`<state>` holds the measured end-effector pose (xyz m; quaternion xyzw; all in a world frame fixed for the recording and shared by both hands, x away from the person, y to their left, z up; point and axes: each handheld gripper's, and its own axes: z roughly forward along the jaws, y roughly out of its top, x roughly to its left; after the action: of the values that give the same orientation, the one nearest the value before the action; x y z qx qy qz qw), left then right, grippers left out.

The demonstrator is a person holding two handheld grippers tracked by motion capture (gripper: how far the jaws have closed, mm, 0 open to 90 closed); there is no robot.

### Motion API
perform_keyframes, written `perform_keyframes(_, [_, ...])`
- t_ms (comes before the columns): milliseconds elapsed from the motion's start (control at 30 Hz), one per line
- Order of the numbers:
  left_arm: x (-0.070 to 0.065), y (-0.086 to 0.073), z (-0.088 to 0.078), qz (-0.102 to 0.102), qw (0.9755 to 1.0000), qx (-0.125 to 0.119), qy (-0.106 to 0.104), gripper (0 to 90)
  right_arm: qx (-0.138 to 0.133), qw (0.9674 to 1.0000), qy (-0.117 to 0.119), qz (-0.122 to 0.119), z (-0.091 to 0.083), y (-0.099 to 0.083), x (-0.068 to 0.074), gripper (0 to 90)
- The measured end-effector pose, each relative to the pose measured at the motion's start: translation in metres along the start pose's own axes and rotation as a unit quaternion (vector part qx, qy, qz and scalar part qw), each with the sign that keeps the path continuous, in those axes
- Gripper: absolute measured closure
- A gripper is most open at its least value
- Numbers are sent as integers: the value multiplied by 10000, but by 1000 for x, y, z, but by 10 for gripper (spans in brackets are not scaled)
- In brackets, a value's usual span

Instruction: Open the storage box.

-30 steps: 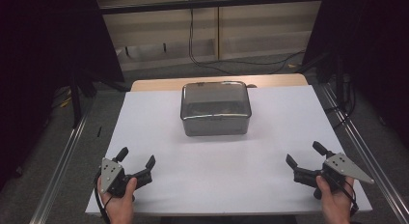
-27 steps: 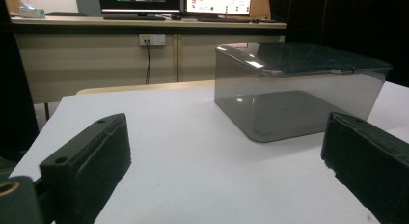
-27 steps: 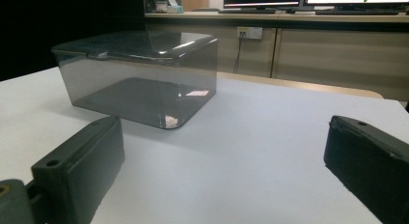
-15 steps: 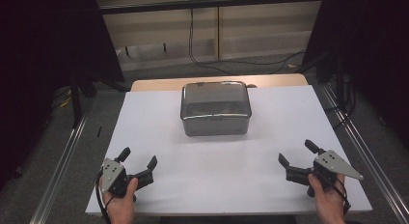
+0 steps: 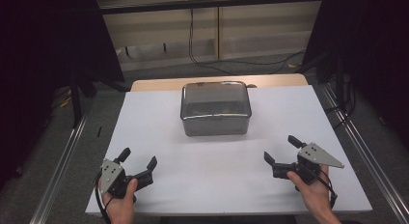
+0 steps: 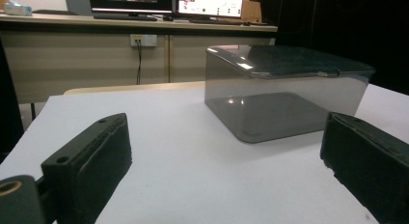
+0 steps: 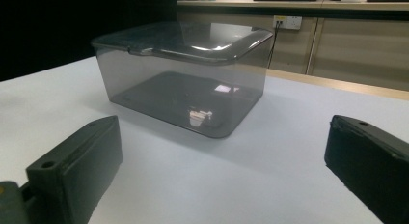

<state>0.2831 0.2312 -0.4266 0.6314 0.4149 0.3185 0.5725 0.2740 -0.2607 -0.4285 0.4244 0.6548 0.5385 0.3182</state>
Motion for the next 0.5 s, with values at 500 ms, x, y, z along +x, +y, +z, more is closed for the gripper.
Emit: perform_keyframes(500, [-2, -1, 3, 136, 9999, 40, -32, 38, -190, 9991, 259, -269, 26, 14, 14, 0])
